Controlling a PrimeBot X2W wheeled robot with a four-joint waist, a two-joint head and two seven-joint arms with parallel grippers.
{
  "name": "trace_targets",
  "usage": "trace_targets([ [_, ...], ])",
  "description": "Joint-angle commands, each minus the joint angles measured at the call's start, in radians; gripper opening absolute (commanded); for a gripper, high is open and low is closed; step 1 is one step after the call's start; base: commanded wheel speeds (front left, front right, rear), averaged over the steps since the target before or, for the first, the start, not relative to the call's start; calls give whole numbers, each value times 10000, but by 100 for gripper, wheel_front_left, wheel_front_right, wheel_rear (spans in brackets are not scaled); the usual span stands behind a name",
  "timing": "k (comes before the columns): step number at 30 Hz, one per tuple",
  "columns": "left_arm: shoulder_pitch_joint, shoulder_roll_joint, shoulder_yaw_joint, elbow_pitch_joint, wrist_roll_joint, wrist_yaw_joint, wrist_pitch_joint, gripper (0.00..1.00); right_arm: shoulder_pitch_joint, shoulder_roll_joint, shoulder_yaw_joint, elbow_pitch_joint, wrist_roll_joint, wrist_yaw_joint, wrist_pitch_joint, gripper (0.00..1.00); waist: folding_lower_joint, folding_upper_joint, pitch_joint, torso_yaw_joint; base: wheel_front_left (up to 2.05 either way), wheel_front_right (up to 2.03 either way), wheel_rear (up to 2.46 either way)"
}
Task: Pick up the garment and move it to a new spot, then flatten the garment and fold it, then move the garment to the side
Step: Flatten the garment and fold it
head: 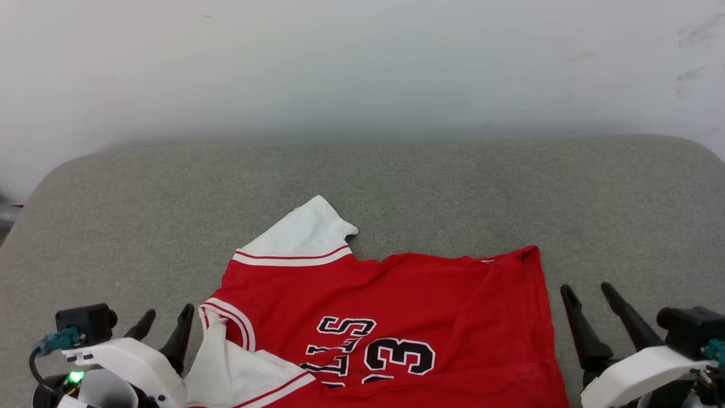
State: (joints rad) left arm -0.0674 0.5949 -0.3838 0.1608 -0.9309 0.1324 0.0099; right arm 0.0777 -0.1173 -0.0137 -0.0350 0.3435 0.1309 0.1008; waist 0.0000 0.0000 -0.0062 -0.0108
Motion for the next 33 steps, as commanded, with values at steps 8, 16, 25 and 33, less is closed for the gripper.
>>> trace_targets([
  [8, -1187, -97, 88, -611, 825, 210, -860, 100, -836, 250, -249, -1273, -855, -4, 110, 100, 0, 0, 1304, -374, 0, 0, 0],
  [16, -3554, -211, -180, 4, 1154, -325, -317, 100, -1955, 445, -343, -1962, -1313, -4, 173, 100, 0, 0, 3116, -812, 0, 0, 0],
  [25, -6241, 124, -1054, 1710, 811, -1941, 2247, 100, -2627, 571, -255, -1784, -1463, -4, 38, 100, 0, 0, 4051, -1471, 0, 0, 0],
  [33, -7565, 641, -1491, 2915, -240, -2461, 5265, 100, -2756, 660, 28, -1648, -1024, -4, -268, 100, 0, 0, 4629, -2072, 0, 0, 0],
])
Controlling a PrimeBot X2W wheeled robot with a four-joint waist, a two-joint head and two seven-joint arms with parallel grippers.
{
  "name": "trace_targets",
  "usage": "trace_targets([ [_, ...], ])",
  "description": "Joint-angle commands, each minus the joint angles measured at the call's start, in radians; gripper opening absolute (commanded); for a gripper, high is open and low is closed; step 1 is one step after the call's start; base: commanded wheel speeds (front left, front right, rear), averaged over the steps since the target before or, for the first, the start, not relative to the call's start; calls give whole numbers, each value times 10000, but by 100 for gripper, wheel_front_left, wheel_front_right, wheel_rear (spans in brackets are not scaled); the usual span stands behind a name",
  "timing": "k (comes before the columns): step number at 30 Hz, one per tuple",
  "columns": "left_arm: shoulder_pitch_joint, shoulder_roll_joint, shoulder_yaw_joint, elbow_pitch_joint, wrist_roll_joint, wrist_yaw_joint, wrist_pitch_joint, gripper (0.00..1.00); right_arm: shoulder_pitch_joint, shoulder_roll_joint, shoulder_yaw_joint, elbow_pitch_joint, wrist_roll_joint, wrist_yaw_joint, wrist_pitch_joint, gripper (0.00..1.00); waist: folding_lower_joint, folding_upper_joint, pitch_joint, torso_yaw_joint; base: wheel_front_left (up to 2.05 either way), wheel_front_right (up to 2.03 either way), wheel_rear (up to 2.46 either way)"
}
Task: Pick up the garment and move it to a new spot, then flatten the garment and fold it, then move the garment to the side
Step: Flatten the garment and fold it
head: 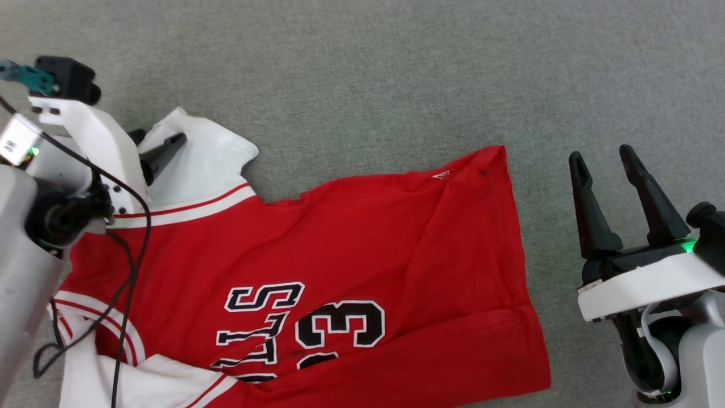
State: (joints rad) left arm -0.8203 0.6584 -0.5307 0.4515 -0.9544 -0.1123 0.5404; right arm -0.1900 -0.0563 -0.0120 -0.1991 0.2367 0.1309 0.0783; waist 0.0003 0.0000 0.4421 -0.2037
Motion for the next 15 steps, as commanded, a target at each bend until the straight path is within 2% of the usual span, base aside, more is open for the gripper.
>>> trace_targets([
  [1, -143, 80, -67, 114, -142, -29, 342, 100, -68, 59, 18, 20, 105, -4, -75, 100, -3, 0, 232, -192, 0, 0, 0],
  [4, -128, 199, -307, 529, -493, -36, 1583, 100, -97, 65, 84, 206, 322, -4, -124, 100, -3, 0, 397, -363, 0, 0, 0],
  [5, -90, 215, -385, 621, -590, 7, 1882, 88, -107, 63, 70, 274, 380, -4, -162, 100, -3, 0, 431, -404, 0, 0, 0],
  [7, 101, 224, -606, 772, -766, 125, 2659, 38, -133, 67, 63, 410, 568, -4, -237, 100, -3, 0, 489, -473, 0, 0, 0],
  [8, 176, 214, -674, 740, -794, 171, 2844, 27, -141, 69, 47, 460, 614, -4, -262, 100, -3, 0, 517, -498, 0, 0, 0],
  [9, 226, 187, -715, 726, -854, 209, 3004, 0, -141, 69, 32, 539, 697, -4, -250, 100, -3, 0, 538, -515, 0, 0, 0],
  [15, 257, 151, -651, 444, -698, 342, 2550, 0, -272, 68, -297, 1124, 1251, -4, 115, 100, -3, 0, 455, -449, 0, 0, 0],
])
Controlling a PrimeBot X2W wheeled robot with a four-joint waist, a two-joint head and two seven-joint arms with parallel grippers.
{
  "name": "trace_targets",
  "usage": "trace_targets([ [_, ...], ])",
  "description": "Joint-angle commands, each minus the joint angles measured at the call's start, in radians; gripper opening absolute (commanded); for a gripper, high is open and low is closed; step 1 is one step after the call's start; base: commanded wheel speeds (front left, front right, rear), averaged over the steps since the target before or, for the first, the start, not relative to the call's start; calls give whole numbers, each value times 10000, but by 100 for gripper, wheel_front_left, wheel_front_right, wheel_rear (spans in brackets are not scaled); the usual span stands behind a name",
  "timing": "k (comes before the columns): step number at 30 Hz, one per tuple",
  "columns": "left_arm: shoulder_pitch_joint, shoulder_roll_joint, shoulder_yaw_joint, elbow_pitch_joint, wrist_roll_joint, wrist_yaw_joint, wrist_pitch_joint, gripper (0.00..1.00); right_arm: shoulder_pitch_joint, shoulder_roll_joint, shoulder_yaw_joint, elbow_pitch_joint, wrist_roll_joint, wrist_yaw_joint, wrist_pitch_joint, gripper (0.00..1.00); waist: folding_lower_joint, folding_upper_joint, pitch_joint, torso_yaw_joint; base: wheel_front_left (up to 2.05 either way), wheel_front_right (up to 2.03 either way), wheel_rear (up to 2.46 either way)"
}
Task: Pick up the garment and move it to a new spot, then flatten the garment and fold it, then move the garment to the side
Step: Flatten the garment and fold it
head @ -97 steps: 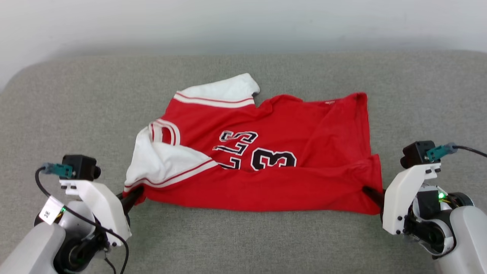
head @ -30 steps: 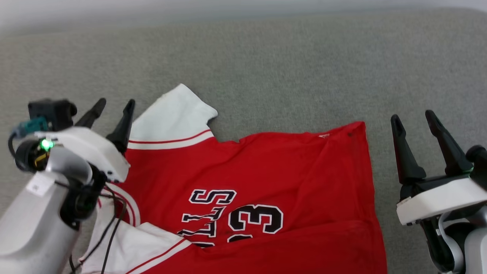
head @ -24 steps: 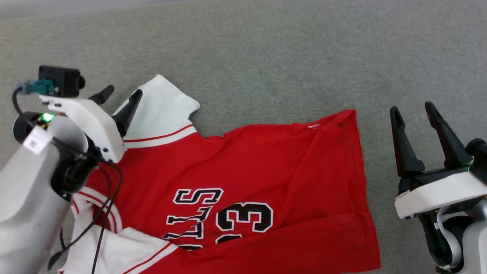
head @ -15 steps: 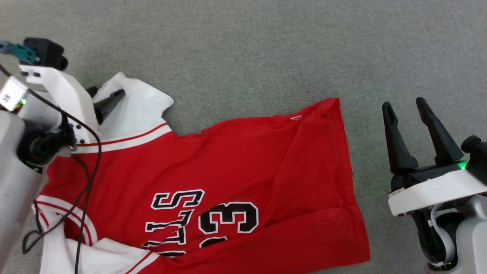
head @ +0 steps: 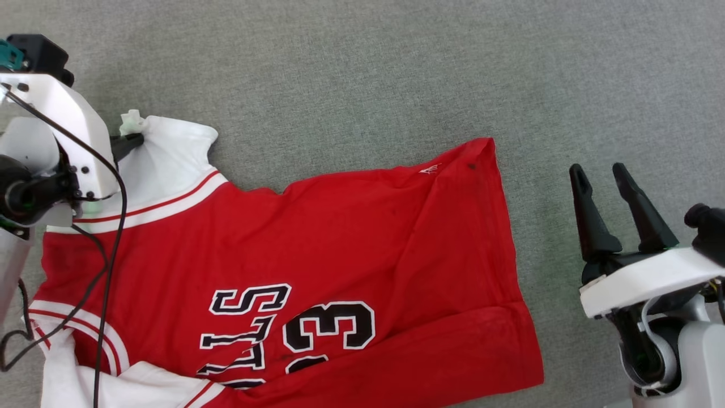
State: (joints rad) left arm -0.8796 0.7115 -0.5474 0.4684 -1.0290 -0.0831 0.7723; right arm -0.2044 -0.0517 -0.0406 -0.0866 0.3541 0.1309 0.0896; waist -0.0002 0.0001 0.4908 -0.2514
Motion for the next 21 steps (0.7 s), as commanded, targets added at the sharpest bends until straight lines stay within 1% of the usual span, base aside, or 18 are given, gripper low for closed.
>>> trace_targets([
  [1, 814, -375, -473, 240, 97, 41, 115, 0, -196, 25, -47, 166, 213, -4, 130, 100, 2, -1, -86, 61, 0, 0, 0],
  [5, 537, -344, -343, -35, 372, -4, -499, 0, -658, 8, -294, 938, 387, -4, 1000, 100, 2, -1, -331, 304, 0, 0, 0],
  [8, 271, -372, -238, -373, 506, -44, -949, 0, -1102, -237, -351, 1357, 581, -4, 1777, 100, 2, -1, -493, 625, 0, 0, 0],
  [13, 61, -544, -261, -1040, 751, -89, -1466, 0, -1897, -795, 47, 1640, 858, -4, 3376, 100, 2, -1, -670, 1242, 0, 0, 0],
  [16, 4, -700, -335, -1405, 856, -114, -1696, 0, -2401, -1109, 249, 1794, 842, -4, 4438, 100, 2, -1, -685, 1604, 0, 0, 0],
  [21, -38, -904, -439, -1771, 922, -174, -1932, 0, -3179, -1535, 746, 2122, 691, -4, 5798, 100, 2, -1, -535, 2053, 0, 0, 0],
])
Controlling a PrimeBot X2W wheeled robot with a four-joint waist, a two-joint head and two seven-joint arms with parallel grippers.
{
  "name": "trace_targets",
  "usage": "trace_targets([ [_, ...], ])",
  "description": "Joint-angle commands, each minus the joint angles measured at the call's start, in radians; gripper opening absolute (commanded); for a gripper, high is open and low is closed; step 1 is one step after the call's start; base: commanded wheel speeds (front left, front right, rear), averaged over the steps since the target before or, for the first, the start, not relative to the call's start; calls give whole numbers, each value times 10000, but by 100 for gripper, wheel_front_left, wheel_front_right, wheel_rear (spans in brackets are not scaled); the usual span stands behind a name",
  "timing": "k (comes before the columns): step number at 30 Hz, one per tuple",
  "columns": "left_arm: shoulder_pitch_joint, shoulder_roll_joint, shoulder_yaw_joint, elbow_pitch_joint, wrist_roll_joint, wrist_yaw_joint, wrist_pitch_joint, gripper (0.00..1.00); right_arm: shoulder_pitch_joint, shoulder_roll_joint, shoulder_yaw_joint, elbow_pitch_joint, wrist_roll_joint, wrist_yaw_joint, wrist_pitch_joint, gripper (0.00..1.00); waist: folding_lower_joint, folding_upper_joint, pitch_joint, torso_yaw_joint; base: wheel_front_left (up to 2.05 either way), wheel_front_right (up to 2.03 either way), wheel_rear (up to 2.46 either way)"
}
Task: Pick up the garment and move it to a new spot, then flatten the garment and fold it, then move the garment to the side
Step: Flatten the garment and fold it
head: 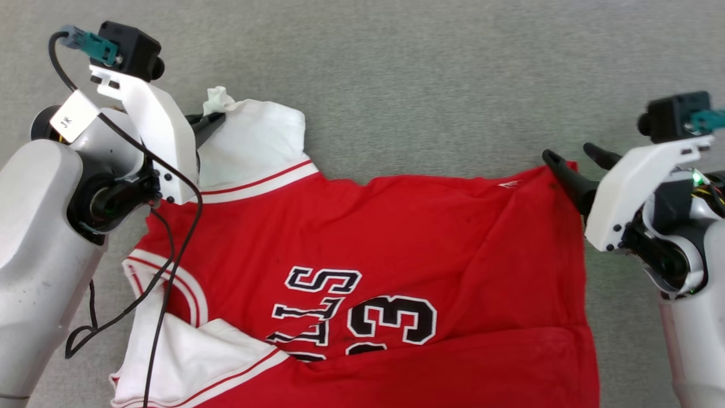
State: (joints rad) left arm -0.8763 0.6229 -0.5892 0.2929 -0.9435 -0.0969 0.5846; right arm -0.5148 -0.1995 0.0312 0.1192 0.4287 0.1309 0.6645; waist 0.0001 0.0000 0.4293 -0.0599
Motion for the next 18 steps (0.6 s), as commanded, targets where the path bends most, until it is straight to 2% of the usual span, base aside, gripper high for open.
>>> trace_targets([
  [1, -82, -55, -23, -73, 56, -52, -101, 0, -187, -101, 137, 184, -51, -4, 341, 100, -1, 0, 132, 199, 0, 0, 0],
  [4, -76, -131, -51, -113, 48, -74, -220, 0, -331, -307, 344, 682, -164, -4, 1413, 100, -1, 0, 223, 358, 0, 0, 0],
  [10, -22, -152, -69, -13, -23, -137, -426, 0, 295, -221, 356, 1730, -605, -10, 3857, 100, -1, 0, 324, 484, 0, 0, 0],
  [11, -32, -153, -76, 15, -30, -151, -430, 0, 371, -159, 345, 1821, -685, -10, 4150, 80, -1, 0, 335, 495, 0, 0, 0],
  [12, -49, -162, -86, 38, -39, -146, -440, 0, 396, -92, 309, 1846, -713, -10, 4343, 8, -1, 0, 345, 503, 0, 0, 0],
  [13, -64, -168, -93, 59, -37, -157, -473, 0, 409, -40, 287, 1860, -772, -10, 4512, 0, -1, 0, 341, 509, 0, 0, 0],
  [18, -133, -148, -135, 170, 41, -192, -637, 0, -197, 50, 133, 1322, -705, -4, 4090, 0, -1, 0, 187, 501, 0, 0, 0],
])
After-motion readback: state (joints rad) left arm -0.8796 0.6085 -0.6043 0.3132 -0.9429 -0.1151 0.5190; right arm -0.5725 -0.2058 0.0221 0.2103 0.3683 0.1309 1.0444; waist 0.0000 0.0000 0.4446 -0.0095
